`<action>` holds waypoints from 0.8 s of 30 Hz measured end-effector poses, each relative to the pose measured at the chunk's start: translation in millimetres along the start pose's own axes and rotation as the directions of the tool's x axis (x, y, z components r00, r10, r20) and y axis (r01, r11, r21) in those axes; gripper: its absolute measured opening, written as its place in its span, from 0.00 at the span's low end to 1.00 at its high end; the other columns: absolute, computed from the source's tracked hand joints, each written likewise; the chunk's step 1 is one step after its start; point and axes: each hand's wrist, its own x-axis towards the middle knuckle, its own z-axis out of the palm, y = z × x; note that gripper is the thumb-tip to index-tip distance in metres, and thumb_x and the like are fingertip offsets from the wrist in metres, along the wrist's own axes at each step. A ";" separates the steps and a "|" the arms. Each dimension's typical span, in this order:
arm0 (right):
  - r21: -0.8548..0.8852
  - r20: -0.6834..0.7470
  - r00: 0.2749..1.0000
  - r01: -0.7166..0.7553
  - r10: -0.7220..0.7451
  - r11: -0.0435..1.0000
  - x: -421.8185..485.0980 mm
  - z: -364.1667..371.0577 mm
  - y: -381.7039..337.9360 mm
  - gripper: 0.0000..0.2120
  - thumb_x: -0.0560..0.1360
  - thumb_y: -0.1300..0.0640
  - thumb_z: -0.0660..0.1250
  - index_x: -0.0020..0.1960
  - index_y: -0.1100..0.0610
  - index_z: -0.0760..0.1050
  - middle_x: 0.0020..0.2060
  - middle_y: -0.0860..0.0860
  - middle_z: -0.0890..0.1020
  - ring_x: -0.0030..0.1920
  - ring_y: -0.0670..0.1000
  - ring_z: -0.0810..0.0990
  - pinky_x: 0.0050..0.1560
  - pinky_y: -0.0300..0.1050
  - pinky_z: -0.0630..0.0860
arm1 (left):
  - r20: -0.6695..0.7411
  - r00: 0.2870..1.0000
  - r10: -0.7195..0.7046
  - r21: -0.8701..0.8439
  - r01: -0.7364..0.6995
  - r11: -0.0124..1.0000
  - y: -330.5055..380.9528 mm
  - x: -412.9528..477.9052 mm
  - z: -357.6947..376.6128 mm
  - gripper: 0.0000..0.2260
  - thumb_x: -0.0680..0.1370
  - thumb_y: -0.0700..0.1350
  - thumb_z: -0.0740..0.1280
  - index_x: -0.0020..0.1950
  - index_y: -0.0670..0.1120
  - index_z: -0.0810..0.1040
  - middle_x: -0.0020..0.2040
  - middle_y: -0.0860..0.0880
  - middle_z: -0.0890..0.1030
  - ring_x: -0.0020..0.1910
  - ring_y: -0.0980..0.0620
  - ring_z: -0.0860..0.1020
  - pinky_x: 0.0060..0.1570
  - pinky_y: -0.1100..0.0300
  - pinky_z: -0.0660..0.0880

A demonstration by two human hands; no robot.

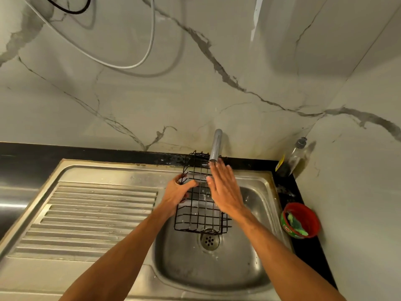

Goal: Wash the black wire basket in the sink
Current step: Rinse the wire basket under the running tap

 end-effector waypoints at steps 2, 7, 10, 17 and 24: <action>-0.008 -0.023 0.996 -0.082 0.082 0.997 5.2 0.7 -6.2 0.30 0.83 0.41 0.39 0.81 0.55 0.43 0.79 0.55 0.42 0.80 0.51 0.38 0.79 0.56 0.41 | -0.015 1.000 0.001 -0.011 -0.001 1.000 2.6 0.6 3.6 0.41 0.61 0.60 0.76 0.72 0.49 0.72 0.55 0.46 0.82 0.46 0.51 0.78 0.39 0.60 0.76; -0.050 0.016 0.992 0.125 -0.124 0.991 2.5 2.2 -8.3 0.29 0.83 0.40 0.38 0.81 0.50 0.38 0.80 0.52 0.40 0.80 0.50 0.38 0.79 0.55 0.42 | -0.040 0.999 -0.026 -0.116 0.022 0.993 -4.1 8.0 6.3 0.40 0.61 0.58 0.78 0.71 0.48 0.73 0.55 0.44 0.83 0.48 0.49 0.81 0.40 0.57 0.78; -0.027 0.006 1.000 -0.026 0.026 0.999 -6.6 4.0 -1.3 0.30 0.84 0.42 0.43 0.80 0.50 0.35 0.79 0.54 0.36 0.79 0.51 0.34 0.79 0.56 0.41 | -0.080 0.997 -0.019 -0.122 0.009 0.993 -4.4 9.6 8.1 0.42 0.59 0.59 0.79 0.71 0.50 0.71 0.57 0.44 0.82 0.54 0.46 0.82 0.48 0.55 0.81; 0.038 -0.024 0.996 0.082 -0.081 0.996 -35.9 11.6 -11.0 0.30 0.85 0.47 0.48 0.81 0.53 0.39 0.80 0.49 0.38 0.80 0.48 0.38 0.80 0.53 0.45 | -0.144 0.989 -0.045 -0.212 0.013 0.977 -8.9 12.7 12.0 0.33 0.69 0.51 0.78 0.70 0.50 0.69 0.59 0.44 0.79 0.47 0.49 0.78 0.44 0.56 0.78; 0.064 -0.013 0.998 0.059 -0.058 0.996 -35.5 11.8 -1.6 0.30 0.84 0.46 0.45 0.81 0.53 0.38 0.80 0.50 0.38 0.80 0.49 0.39 0.79 0.57 0.48 | -0.182 0.982 -0.053 -0.280 0.000 0.960 -10.2 14.1 3.8 0.34 0.68 0.50 0.78 0.69 0.49 0.66 0.59 0.41 0.78 0.50 0.46 0.78 0.53 0.50 0.79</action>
